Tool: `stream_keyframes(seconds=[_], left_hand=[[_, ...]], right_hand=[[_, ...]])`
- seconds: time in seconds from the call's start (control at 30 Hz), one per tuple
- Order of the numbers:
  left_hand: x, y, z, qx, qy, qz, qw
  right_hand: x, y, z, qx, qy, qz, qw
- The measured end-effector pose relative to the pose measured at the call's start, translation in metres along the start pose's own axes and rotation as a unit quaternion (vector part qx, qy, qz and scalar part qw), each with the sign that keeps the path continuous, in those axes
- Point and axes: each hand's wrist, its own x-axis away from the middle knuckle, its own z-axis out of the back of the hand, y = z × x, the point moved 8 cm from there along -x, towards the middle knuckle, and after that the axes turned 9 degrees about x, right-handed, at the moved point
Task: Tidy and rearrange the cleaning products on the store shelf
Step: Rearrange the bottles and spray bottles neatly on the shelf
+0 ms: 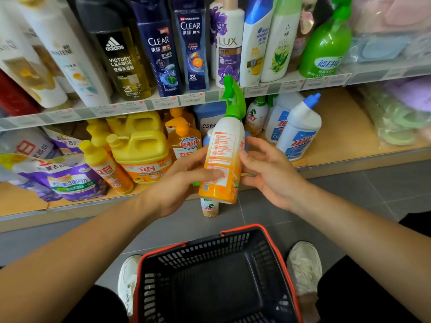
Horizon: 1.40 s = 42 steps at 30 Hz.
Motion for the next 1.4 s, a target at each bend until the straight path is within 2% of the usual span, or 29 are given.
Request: stream_keyframes(seconds=[0.1,0.17,0.23,0.27,0.33,0.4,0.47,0.53,0.57,0.63,0.77,0.83,0.93,1.0,1.07,1.17,1.27,1.33,1.4], left_hand=[[0.0,-0.003,-0.005,0.02,-0.02,0.008,1.0],[-0.001,-0.001,-0.001,0.003,0.001,-0.002,1.0],[-0.001,0.006,0.012,-0.065,0.061,-0.026,0.996],[0.0,0.011,0.018,-0.115,0.096,-0.043,0.988],[0.004,0.02,0.024,-0.201,0.141,-0.083,0.966],[0.007,0.026,0.023,-0.26,0.159,-0.12,0.945],[0.009,0.032,0.019,-0.306,0.162,-0.151,0.926],[0.012,0.038,0.013,-0.345,0.155,-0.181,0.908],[0.014,0.04,0.01,-0.362,0.15,-0.194,0.899],[0.018,0.042,0.006,-0.369,0.14,-0.21,0.895],[0.021,0.05,-0.001,-0.334,0.12,-0.244,0.902],[0.021,0.056,-0.003,-0.321,0.11,-0.252,0.906],[0.019,0.058,0.003,-0.335,0.125,-0.24,0.903],[0.019,0.056,0.009,-0.35,0.164,-0.223,0.895],[0.016,0.05,0.017,-0.331,0.199,-0.186,0.904],[0.012,0.038,0.031,-0.243,0.235,-0.127,0.933],[0.009,0.035,0.039,-0.154,0.25,-0.104,0.95],[0.011,0.036,0.039,-0.114,0.244,-0.1,0.958],[0.012,0.04,0.037,-0.098,0.226,-0.112,0.963]], right_hand=[[0.002,0.001,-0.002,-0.005,-0.007,0.007,1.0],[0.003,0.001,0.0,0.022,0.0,0.008,1.0],[0.004,-0.009,0.011,0.16,0.053,0.062,0.984],[0.006,-0.02,0.016,0.265,0.096,0.121,0.952],[0.016,-0.046,0.013,0.432,0.146,0.268,0.849],[0.024,-0.06,-0.001,0.512,0.127,0.38,0.76],[0.027,-0.063,-0.014,0.566,0.089,0.437,0.694],[0.025,-0.061,-0.02,0.607,0.057,0.441,0.658],[0.022,-0.057,-0.021,0.622,0.041,0.42,0.659],[0.013,-0.048,-0.018,0.635,0.003,0.346,0.691],[0.0,-0.027,-0.011,0.566,-0.097,0.214,0.79],[-0.003,-0.019,-0.011,0.516,-0.126,0.184,0.827],[-0.004,-0.016,-0.01,0.484,-0.121,0.178,0.848],[-0.004,-0.02,-0.009,0.49,-0.1,0.203,0.842],[-0.004,-0.023,-0.007,0.527,-0.065,0.23,0.815],[0.002,-0.027,-0.009,0.6,-0.012,0.273,0.752],[0.011,-0.032,-0.017,0.646,0.024,0.337,0.685],[0.016,-0.036,-0.021,0.646,0.045,0.369,0.666],[0.018,-0.038,-0.021,0.64,0.056,0.383,0.663]])
